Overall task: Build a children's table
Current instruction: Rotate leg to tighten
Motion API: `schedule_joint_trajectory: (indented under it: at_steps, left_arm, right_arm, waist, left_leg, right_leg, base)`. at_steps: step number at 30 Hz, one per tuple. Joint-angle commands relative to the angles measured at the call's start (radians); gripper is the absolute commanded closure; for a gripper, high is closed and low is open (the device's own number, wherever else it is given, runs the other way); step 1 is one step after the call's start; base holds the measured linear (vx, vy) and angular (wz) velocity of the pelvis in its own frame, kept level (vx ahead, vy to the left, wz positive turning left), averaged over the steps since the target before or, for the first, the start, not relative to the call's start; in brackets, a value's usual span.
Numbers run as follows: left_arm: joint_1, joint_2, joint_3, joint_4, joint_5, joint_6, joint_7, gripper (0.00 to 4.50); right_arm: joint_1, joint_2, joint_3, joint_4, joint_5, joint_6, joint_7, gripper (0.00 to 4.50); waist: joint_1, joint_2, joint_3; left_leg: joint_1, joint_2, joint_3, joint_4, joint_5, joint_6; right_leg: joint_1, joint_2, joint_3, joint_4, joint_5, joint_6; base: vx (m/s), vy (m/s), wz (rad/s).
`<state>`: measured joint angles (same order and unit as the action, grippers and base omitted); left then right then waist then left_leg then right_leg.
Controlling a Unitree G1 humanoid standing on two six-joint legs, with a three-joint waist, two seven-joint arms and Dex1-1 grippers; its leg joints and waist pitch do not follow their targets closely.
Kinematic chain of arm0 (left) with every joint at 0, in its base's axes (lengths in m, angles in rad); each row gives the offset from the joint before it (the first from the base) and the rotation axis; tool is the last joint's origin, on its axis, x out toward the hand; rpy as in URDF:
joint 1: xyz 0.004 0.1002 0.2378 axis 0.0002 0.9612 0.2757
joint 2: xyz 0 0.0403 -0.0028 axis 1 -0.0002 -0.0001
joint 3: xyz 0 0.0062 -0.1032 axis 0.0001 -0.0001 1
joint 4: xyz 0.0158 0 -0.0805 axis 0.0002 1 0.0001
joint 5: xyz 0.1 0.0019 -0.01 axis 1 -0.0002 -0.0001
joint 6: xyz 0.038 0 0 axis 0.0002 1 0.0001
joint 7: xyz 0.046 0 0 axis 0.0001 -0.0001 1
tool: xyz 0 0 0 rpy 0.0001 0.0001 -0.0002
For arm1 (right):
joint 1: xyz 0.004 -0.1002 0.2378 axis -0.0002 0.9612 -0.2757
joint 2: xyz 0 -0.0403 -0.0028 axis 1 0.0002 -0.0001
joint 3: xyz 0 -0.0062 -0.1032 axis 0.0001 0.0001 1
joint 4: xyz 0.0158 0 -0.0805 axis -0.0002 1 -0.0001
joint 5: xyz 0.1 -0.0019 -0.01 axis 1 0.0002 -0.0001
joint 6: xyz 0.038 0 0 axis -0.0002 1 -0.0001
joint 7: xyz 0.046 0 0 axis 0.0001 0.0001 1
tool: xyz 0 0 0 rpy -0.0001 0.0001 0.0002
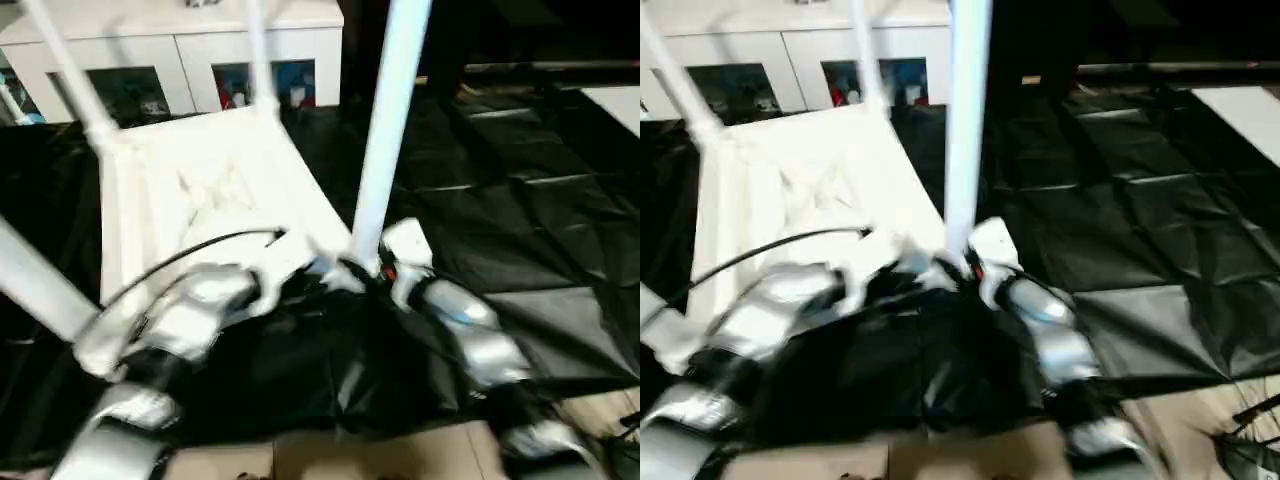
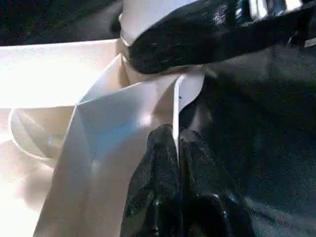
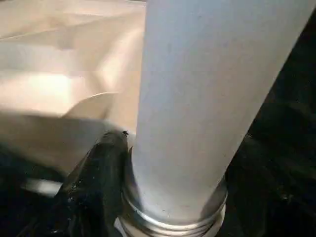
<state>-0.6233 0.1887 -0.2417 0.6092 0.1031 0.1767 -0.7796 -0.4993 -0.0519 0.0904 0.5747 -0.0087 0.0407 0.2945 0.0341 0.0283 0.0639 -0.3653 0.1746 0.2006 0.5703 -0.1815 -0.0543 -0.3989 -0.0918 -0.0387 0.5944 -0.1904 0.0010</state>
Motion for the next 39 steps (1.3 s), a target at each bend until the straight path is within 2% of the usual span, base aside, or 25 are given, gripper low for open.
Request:
schedule_joint_trajectory:
  at_steps: [1,3,5,8,11,12,13,17,18,20,21,23,26,28,30,35,39]
  left_arm:
    - [-0.004,-0.058,0.009,0.106,0.007,0.047,0.134,4.50]
    - [-0.042,-0.105,0.023,0.169,0.018,0.036,0.228,4.50]
    - [-0.053,-0.119,0.022,0.187,0.026,0.023,0.252,4.50]
    - [-0.058,-0.128,0.022,0.195,0.025,0.017,0.248,4.50]
    - [-0.062,-0.130,0.020,0.200,0.025,0.010,0.236,4.50]
    - [-0.058,-0.123,0.019,0.194,0.024,-0.014,0.223,4.50]
    - [-0.055,-0.120,0.019,0.192,0.022,-0.013,0.218,4.50]
    - [-0.052,-0.109,0.017,0.199,0.023,-0.027,0.202,4.50]
    - [-0.043,-0.096,0.015,0.193,0.022,-0.032,0.180,4.50]
    - [-0.037,-0.090,0.013,0.189,0.022,-0.036,0.169,4.50]
    - [-0.016,-0.068,0.007,0.160,0.014,-0.058,0.124,4.50]
    - [-0.002,-0.054,0.006,0.138,0.007,-0.068,0.094,4.50]
    - [0.033,-0.020,0.001,0.079,-0.020,-0.089,0.012,4.50]
    - [0.047,-0.005,-0.004,0.059,-0.031,-0.107,-0.025,4.50]
    - [0.081,0.026,-0.006,0.009,-0.062,-0.120,-0.101,4.50]
    - [0.116,0.063,0.002,-0.056,-0.097,-0.123,-0.180,4.50]
    - [0.130,0.077,-0.001,-0.083,-0.114,-0.118,-0.225,4.50]
  right_arm:
    - [0.002,0.051,-0.044,0.093,0.015,0.085,-0.134,1.94]
    - [-0.020,0.106,-0.061,0.130,0.029,0.087,-0.201,1.94]
    - [-0.030,0.132,-0.055,0.143,0.029,0.088,-0.212,1.95]
    - [-0.037,0.146,-0.046,0.148,0.018,0.083,-0.214,1.95]
    - [-0.045,0.156,-0.046,0.149,0.025,0.075,-0.194,1.95]
    - [-0.051,0.154,-0.062,0.151,0.038,0.076,-0.196,1.95]
    - [-0.052,0.152,-0.065,0.149,0.049,0.080,-0.177,1.65]
    - [-0.056,0.149,-0.077,0.147,0.054,0.071,-0.160,1.30]
    - [-0.055,0.138,-0.067,0.139,0.046,0.056,-0.141,1.30]
    - [-0.055,0.131,-0.061,0.135,0.041,0.047,-0.133,1.25]
    - [-0.042,0.101,-0.030,0.091,0.031,0.029,-0.070,0.96]
    - [-0.025,0.078,-0.009,0.049,0.031,0.022,-0.012,0.89]
    - [0.021,0.008,0.026,-0.045,0.033,-0.006,0.108,0.89]
    - [0.034,-0.024,0.039,-0.070,0.029,-0.020,0.150,0.89]
    - [0.055,-0.095,0.061,-0.105,0.031,-0.040,0.259,0.89]
    - [0.071,-0.182,0.072,-0.131,0.056,-0.046,0.407,0.89]
    - [0.077,-0.209,0.077,-0.150,0.085,-0.032,0.476,0.89]
  waist:
    - [0.003,-0.001,-0.045]
    - [0.004,-0.004,-0.045]
    - [0.005,-0.006,-0.047]
    - [0.009,-0.007,-0.048]
    - [0.010,-0.007,-0.046]
    - [0.009,-0.007,-0.046]
    - [0.008,-0.007,-0.046]
    - [0.008,-0.007,-0.044]
    - [0.006,-0.004,-0.044]
    - [0.004,-0.006,-0.044]
    - [0.005,-0.003,-0.044]
    - [0.005,-0.009,-0.044]
    - [0.009,-0.010,-0.049]
    - [0.012,-0.009,-0.050]
    - [0.015,-0.010,-0.051]
    - [0.019,-0.005,-0.052]
    - [0.022,-0.004,-0.050]
  left_leg:
    - [0.014,0.046,-0.027,-0.078,-0.304,0.012]
    - [0.015,0.045,-0.027,-0.078,-0.310,0.013]
    - [0.012,0.045,-0.028,-0.078,-0.302,0.020]
    - [0.007,0.045,-0.028,-0.078,-0.283,0.040]
    - [0.006,0.045,-0.029,-0.080,-0.293,0.046]
    - [0.007,0.045,-0.029,-0.081,-0.309,0.043]
    - [0.007,0.046,-0.030,-0.082,-0.319,0.040]
    - [0.006,0.047,-0.032,-0.086,-0.338,0.037]
    - [0.003,0.047,-0.034,-0.088,-0.342,0.034]
    - [0.004,0.047,-0.033,-0.087,-0.346,0.030]
    - [0.004,0.047,-0.034,-0.088,-0.342,0.031]
    - [-0.001,0.048,-0.032,-0.087,-0.329,0.044]
    - [-0.003,0.049,-0.028,-0.081,-0.265,0.067]
    - [-0.006,0.048,-0.025,-0.074,-0.205,0.098]
    - [-0.009,0.049,-0.024,-0.070,-0.174,0.116]
    - [-0.004,0.052,-0.020,-0.065,-0.156,0.144]
    - [-0.002,0.054,-0.020,-0.067,-0.172,0.140]
  right_leg:
    - [0.027,-0.050,0.038,-0.084,-0.301,-0.203]
    - [0.026,-0.049,0.038,-0.086,-0.287,-0.199]
    - [0.029,-0.050,0.037,-0.086,-0.272,-0.196]
    - [0.032,-0.052,0.036,-0.084,-0.251,-0.191]
    - [0.031,-0.052,0.035,-0.087,-0.276,-0.181]
    - [0.029,-0.053,0.035,-0.091,-0.305,-0.175]
    - [0.028,-0.053,0.035,-0.092,-0.326,-0.169]
    - [0.026,-0.053,0.036,-0.094,-0.341,-0.160]
    - [0.028,-0.054,0.035,-0.094,-0.353,-0.157]
    - [0.025,-0.055,0.036,-0.097,-0.361,-0.155]
    - [0.026,-0.056,0.036,-0.097,-0.359,-0.156]
    - [0.030,-0.055,0.036,-0.096,-0.344,-0.152]
    - [0.033,-0.057,0.038,-0.090,-0.279,-0.170]
    - [0.036,-0.056,0.036,-0.082,-0.198,-0.194]
    - [0.040,-0.055,0.033,-0.075,-0.158,-0.212]
    - [0.038,-0.051,0.033,-0.068,-0.111,-0.250]
    - [0.036,-0.050,0.033,-0.068,-0.126,-0.254]
  base:
    - [0.000,0.000,0.00]
    - [0.000,0.000,0.00]
    - [0.000,0.000,0.00]
    - [0.000,0.000,0.00]
    - [0.000,0.000,0.00]
    - [0.000,0.000,0.00]
    - [0.000,0.000,0.00]
    - [0.000,0.000,0.00]
    - [0.000,0.000,0.00]
    - [0.000,0.000,0.00]
    - [0.000,0.000,0.00]
    - [0.000,0.000,0.00]
    - [0.000,0.000,0.00]
    - [0.000,0.000,0.00]
    - [0.000,0.000,0.00]
    - [0.000,0.000,0.00]
    - [0.000,0.000,0.00]
